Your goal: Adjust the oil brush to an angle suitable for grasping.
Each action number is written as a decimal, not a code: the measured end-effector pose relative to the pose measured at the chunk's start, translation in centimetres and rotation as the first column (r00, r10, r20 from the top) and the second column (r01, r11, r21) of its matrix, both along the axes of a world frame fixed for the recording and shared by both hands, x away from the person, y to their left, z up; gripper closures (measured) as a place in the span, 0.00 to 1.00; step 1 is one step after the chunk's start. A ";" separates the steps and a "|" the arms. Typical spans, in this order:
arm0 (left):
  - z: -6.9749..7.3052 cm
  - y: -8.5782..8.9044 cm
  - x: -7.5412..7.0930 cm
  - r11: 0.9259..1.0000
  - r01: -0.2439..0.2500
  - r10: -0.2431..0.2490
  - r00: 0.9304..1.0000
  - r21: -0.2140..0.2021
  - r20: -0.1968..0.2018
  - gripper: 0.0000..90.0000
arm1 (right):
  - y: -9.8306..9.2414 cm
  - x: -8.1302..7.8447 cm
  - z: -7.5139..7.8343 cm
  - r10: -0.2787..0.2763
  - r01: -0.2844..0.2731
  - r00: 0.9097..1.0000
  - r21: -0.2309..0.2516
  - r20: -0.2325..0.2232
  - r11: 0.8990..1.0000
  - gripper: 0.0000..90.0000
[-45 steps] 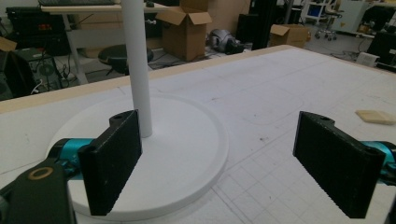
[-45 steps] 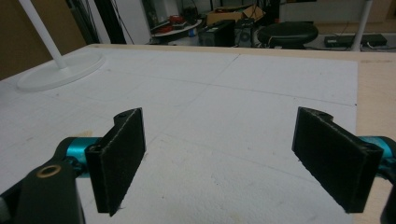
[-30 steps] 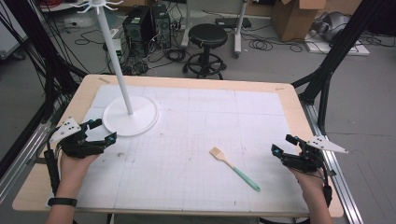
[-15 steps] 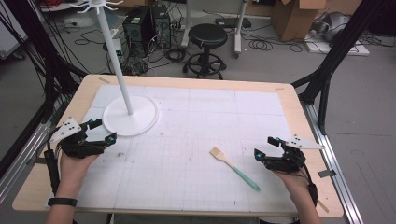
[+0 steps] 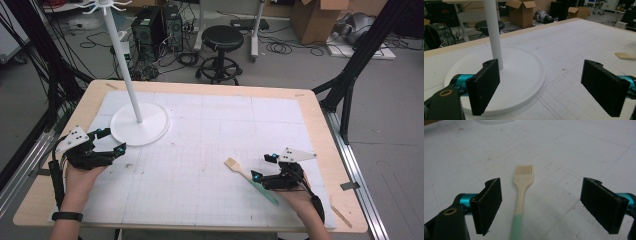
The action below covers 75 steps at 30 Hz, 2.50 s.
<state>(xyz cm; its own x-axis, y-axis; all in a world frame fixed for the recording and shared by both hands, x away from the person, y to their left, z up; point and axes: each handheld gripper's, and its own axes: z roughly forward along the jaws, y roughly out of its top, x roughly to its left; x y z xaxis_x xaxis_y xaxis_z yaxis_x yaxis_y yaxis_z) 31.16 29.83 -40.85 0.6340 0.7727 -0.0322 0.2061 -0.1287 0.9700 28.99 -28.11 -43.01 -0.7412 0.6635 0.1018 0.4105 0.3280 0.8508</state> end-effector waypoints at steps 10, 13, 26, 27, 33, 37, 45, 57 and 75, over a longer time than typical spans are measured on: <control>-0.1 0.0 0.0 1.000 0.004 -0.004 1.000 0.006 -0.006 0.18 | 1.4 0.0 -1.0 0.040 -0.045 0.998 -0.107 -0.044 0.993 0.26; -0.1 -0.1 0.0 1.000 0.005 -0.005 1.000 0.006 -0.006 0.18 | 1.8 -0.1 -1.2 0.062 -0.067 0.997 -0.140 -0.044 0.988 0.33; -0.1 -0.1 0.1 1.000 0.001 -0.001 1.000 0.009 -0.010 0.18 | 2.6 -0.5 -1.5 0.099 -0.112 0.993 -0.213 -0.068 0.971 0.62; -0.2 -0.1 0.1 1.000 0.003 -0.003 1.000 0.011 -0.011 0.18 | 2.6 -0.6 -1.4 0.099 -0.112 0.993 -0.216 -0.068 0.970 0.64; -0.2 -0.2 0.1 1.000 0.004 -0.004 1.000 0.011 -0.012 0.18 | 2.8 -0.7 -1.4 0.099 -0.114 0.992 -0.221 -0.076 0.969 0.73; -0.2 -0.3 0.1 1.000 0.003 -0.003 1.000 0.013 -0.015 0.18 | 2.7 -0.6 -1.4 0.082 -0.100 0.992 -0.209 -0.091 0.973 0.79; -0.3 -0.5 0.1 1.000 0.008 -0.007 1.000 0.020 -0.017 0.18 | 2.9 -0.9 -1.4 0.088 -0.103 0.993 -0.220 -0.079 0.970 0.89; -0.3 -0.4 0.1 1.000 0.006 -0.005 1.000 0.017 -0.016 0.19 | 2.7 -0.7 -1.3 0.098 -0.113 0.992 -0.206 -0.085 0.972 0.91; 0.6 0.3 -0.3 1.000 0.002 -0.001 1.000 -0.017 0.013 0.19 | 4.3 0.7 2.5 0.252 -0.257 0.966 -0.128 -0.053 0.958 0.91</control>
